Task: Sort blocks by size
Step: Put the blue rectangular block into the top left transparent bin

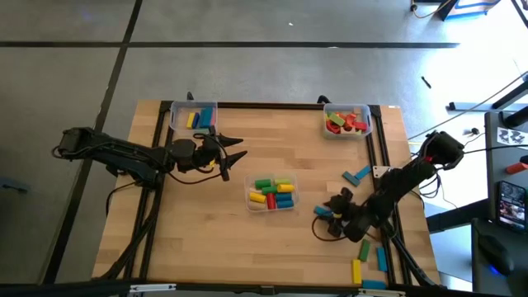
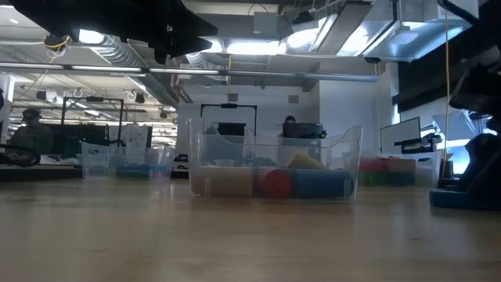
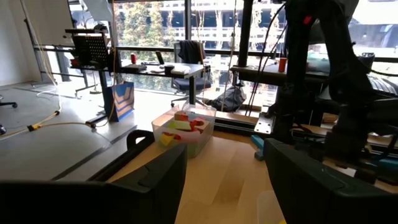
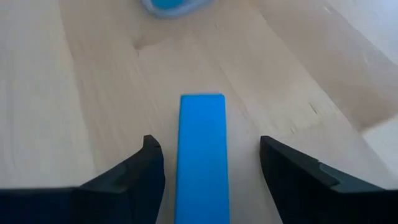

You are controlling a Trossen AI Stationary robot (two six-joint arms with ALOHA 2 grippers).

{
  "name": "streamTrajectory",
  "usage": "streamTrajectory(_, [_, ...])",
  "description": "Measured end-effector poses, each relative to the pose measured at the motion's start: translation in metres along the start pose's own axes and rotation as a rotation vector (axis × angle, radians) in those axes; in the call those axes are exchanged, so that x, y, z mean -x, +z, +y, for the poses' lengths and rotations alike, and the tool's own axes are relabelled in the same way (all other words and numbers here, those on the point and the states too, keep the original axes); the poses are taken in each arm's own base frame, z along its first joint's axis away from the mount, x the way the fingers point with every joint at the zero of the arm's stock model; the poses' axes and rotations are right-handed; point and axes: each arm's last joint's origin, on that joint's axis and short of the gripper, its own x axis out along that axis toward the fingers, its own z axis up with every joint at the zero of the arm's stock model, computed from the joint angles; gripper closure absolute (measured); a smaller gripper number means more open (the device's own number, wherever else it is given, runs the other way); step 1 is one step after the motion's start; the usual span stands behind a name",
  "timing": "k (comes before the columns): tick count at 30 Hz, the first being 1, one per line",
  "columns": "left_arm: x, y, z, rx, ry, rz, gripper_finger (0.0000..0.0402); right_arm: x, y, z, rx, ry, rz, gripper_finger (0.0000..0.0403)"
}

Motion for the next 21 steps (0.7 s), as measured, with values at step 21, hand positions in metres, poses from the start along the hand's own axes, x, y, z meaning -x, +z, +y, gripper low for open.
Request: streamTrajectory(21, [-0.0011,0.0,0.0031,0.01,0.015,0.0,0.0192,-0.0028,-0.0066,-0.0097,0.142,-0.017,0.011,0.0282])
